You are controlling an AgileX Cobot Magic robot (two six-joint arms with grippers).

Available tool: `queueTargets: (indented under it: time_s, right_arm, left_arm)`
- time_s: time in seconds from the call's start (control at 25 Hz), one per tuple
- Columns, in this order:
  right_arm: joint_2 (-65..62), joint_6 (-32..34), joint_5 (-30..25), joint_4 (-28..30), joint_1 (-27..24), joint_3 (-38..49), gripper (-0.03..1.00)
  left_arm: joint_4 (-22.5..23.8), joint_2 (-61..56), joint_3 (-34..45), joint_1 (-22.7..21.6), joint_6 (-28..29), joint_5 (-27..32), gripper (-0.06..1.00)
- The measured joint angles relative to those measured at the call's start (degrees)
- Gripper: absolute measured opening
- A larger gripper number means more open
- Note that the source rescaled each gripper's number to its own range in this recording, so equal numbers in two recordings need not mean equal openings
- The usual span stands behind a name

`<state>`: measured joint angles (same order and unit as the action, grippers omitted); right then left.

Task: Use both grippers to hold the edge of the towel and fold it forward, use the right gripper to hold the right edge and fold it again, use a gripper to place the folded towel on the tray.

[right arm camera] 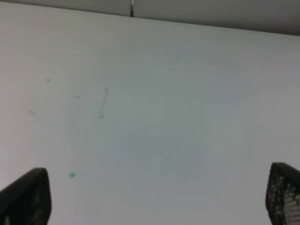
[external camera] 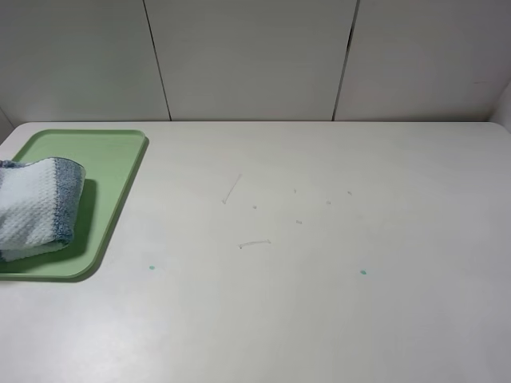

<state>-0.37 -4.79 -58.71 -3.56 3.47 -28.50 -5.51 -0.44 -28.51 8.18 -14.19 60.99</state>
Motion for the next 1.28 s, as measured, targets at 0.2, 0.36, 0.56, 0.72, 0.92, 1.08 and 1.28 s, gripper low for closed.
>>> queueTargets:
  time_s: [0.2, 0.36, 0.56, 0.72, 0.92, 1.08, 1.28]
  right_arm:
    - [0.0, 0.0, 0.0, 0.0, 0.0, 0.0, 1.00]
    - [0.0, 0.0, 0.0, 0.0, 0.0, 0.0, 1.00]
    - [0.0, 0.0, 0.0, 0.0, 0.0, 0.0, 1.00]
    - [0.0, 0.0, 0.0, 0.0, 0.0, 0.0, 1.00]
    - [0.0, 0.0, 0.0, 0.0, 0.0, 0.0, 1.00]
    - [0.0, 0.0, 0.0, 0.0, 0.0, 0.0, 1.00]
    - [0.0, 0.0, 0.0, 0.0, 0.0, 0.0, 1.00]
  left_arm:
    - [0.0, 0.0, 0.0, 0.5, 0.0, 0.0, 1.00]
    - [0.0, 0.0, 0.0, 0.5, 0.0, 0.0, 1.00]
    - [-0.2, 0.0, 0.0, 0.5, 0.0, 0.0, 1.00]
    - [-0.2, 0.0, 0.0, 0.5, 0.0, 0.0, 1.00]
    - [-0.2, 0.0, 0.0, 0.5, 0.0, 0.0, 1.00]
    - [-0.2, 0.0, 0.0, 0.5, 0.0, 0.0, 1.00]
    - [-0.2, 0.0, 0.0, 0.5, 0.0, 0.0, 1.00]
